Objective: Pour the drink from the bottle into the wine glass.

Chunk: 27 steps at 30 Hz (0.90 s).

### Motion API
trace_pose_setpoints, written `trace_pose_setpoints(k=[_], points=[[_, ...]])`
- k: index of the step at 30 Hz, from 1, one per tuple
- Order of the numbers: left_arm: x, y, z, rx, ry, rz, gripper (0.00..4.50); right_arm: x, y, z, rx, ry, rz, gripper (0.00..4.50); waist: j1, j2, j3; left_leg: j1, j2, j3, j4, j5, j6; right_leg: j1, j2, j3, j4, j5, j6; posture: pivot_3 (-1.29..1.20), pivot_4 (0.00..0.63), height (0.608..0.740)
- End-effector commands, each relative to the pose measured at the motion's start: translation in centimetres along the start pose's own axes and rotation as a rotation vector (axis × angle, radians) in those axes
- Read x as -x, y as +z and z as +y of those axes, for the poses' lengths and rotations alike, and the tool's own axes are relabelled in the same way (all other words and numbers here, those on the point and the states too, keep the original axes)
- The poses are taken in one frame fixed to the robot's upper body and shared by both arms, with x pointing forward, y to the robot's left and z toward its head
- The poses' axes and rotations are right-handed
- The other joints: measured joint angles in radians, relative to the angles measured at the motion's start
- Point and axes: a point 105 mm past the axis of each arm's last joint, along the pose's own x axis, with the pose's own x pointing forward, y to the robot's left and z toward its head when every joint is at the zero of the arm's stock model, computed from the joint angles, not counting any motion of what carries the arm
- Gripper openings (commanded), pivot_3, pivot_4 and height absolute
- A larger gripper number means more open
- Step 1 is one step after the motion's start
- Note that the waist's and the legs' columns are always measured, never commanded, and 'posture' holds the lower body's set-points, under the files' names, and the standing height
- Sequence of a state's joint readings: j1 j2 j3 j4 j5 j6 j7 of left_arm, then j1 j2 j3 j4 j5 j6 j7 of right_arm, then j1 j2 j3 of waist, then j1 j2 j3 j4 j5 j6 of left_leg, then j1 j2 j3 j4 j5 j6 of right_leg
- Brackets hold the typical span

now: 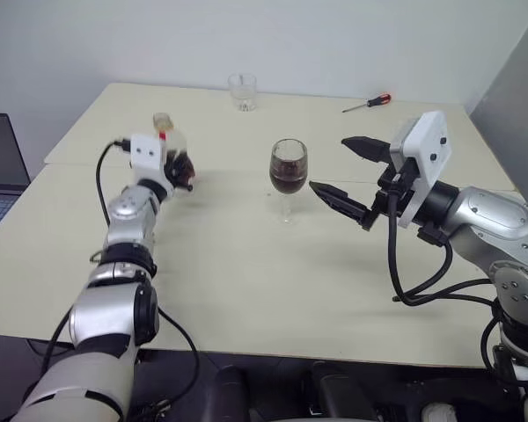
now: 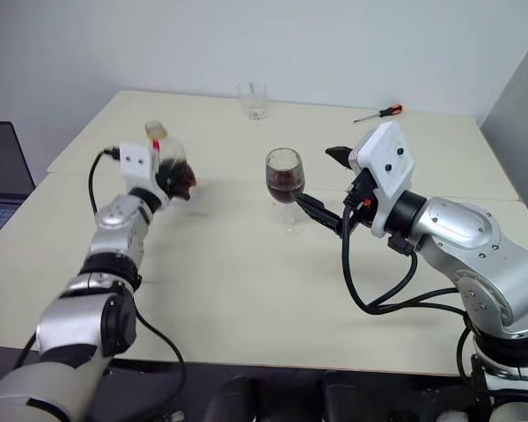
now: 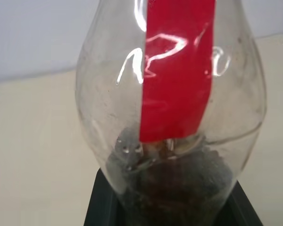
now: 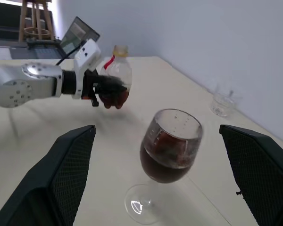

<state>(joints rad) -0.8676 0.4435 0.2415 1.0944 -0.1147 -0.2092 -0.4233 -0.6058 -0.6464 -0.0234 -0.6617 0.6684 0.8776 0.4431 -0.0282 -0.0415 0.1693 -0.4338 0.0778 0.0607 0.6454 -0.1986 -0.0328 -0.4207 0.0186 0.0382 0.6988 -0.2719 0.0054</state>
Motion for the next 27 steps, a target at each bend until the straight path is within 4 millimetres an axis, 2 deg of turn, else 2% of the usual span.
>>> trace_pose_setpoints(k=[1, 3, 9, 15, 23, 27], points=[[0.1, 2.2, 0.2, 0.013, 0.013, -0.089, 0.74, -0.2, 1.5, 0.2, 0.048, 0.037, -0.050, 4.50, 0.003, -0.001, 0.000, -0.001, 0.000, -0.001, 0.000, 0.000, 0.000, 0.000, 0.000, 0.000, 0.000, 0.000, 0.000, 0.00, 0.150, 0.740], [0.4, 1.5, 0.2, 0.033, 0.019, -0.076, 0.74, -0.4, 1.7, 0.3, 0.054, 0.059, -0.053, 4.50, 0.002, -0.001, 0.000, 0.000, 0.000, -0.001, 0.000, 0.000, 0.000, 0.000, 0.000, 0.000, 0.000, 0.000, 0.000, 0.00, 0.150, 0.740], [1.3, 0.4, 0.6, 0.043, 0.056, -0.058, 2.71, -0.8, 1.7, 0.7, 0.060, 0.107, -0.053, 4.50, 0.001, -0.001, 0.000, 0.000, 0.000, 0.000, 0.000, 0.000, 0.000, 0.000, 0.000, 0.000, 0.000, 0.000, 0.000, 0.00, 0.150, 0.740], [1.8, 0.9, 1.3, 0.031, 0.078, -0.066, 4.47, -1.1, 1.6, 0.8, 0.065, 0.128, -0.057, 4.50, 0.000, -0.001, 0.000, 0.000, 0.000, 0.000, 0.000, 0.000, 0.000, 0.000, 0.000, 0.000, 0.000, 0.000, 0.000, 0.00, 0.150, 0.740], [3.3, 3.6, 1.6, -0.063, -0.045, -0.056, 4.47, -1.3, 1.5, 1.1, 0.032, 0.187, -0.059, 4.50, -0.002, -0.001, 0.000, 0.000, 0.001, -0.001, -0.001, 0.000, 0.000, 0.000, 0.001, 0.001, 0.000, 0.000, 0.000, 0.00, 0.150, 0.740], [4.9, 5.0, 3.0, -0.076, -0.076, -0.046, 4.47, -1.3, 0.9, 1.0, 0.022, 0.208, -0.036, 4.50, -0.001, -0.001, 0.000, 0.000, 0.001, 0.000, -0.001, 0.000, 0.000, 0.000, 0.000, 0.001, 0.000, 0.000, 0.000, 0.00, 0.150, 0.740]])
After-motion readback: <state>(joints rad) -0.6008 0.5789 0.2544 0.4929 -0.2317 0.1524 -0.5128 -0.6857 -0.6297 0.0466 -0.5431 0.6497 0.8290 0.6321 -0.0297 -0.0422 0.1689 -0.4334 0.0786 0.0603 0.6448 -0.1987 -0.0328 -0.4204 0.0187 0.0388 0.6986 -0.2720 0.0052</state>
